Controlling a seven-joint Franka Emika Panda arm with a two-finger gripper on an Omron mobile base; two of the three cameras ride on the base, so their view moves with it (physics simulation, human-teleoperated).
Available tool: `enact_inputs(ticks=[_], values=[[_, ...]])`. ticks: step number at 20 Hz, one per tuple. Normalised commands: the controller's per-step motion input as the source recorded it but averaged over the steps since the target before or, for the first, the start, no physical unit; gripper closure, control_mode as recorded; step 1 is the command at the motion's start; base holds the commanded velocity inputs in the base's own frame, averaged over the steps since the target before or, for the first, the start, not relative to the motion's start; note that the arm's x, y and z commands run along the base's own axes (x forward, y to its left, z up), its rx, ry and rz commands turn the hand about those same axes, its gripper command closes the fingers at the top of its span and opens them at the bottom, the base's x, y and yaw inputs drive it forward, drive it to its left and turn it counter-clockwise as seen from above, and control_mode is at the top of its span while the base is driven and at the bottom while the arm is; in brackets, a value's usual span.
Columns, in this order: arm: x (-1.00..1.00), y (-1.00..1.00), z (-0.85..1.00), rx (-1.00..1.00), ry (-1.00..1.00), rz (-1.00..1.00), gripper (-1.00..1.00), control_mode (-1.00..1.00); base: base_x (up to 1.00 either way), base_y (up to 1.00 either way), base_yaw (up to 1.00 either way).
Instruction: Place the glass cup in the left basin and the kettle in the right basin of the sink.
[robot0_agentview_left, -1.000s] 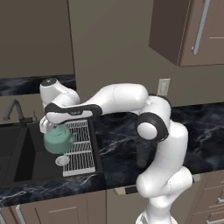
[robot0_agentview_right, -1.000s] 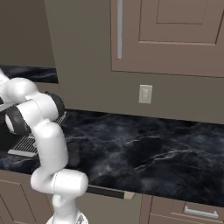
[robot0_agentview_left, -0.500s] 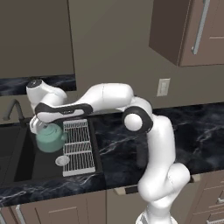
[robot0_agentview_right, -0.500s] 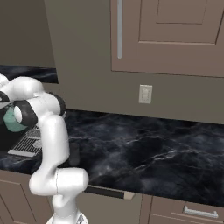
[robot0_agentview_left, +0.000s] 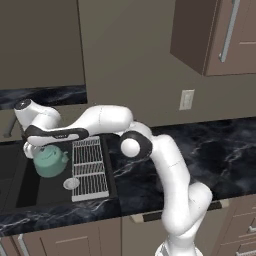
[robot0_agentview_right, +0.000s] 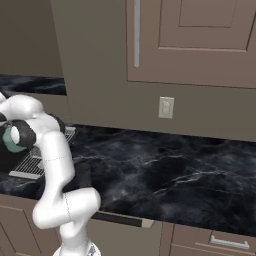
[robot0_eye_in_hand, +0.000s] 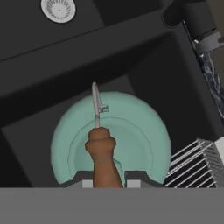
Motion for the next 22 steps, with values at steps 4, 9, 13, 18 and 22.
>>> enact_inputs(ticks=[4, 9, 13, 18, 22], values=[[0.30, 0.31, -0.49, 0.00, 0.00, 0.05, 1.00, -1.00, 0.00, 0.00, 0.00], [0.24, 0.29, -0.52, 0.00, 0.00, 0.04, 1.00, -1.00, 0.00, 0.00, 0.00], [0.26, 0.25, -0.52, -0.01, 0.00, 0.04, 1.00, -1.00, 0.00, 0.00, 0.00], [0.34, 0.21, -0.55, 0.00, 0.01, 0.04, 1.00, -1.00, 0.00, 0.00, 0.00], [0.37, 0.23, -0.55, 0.00, 0.02, 0.03, 1.00, -1.00, 0.00, 0.00, 0.00]])
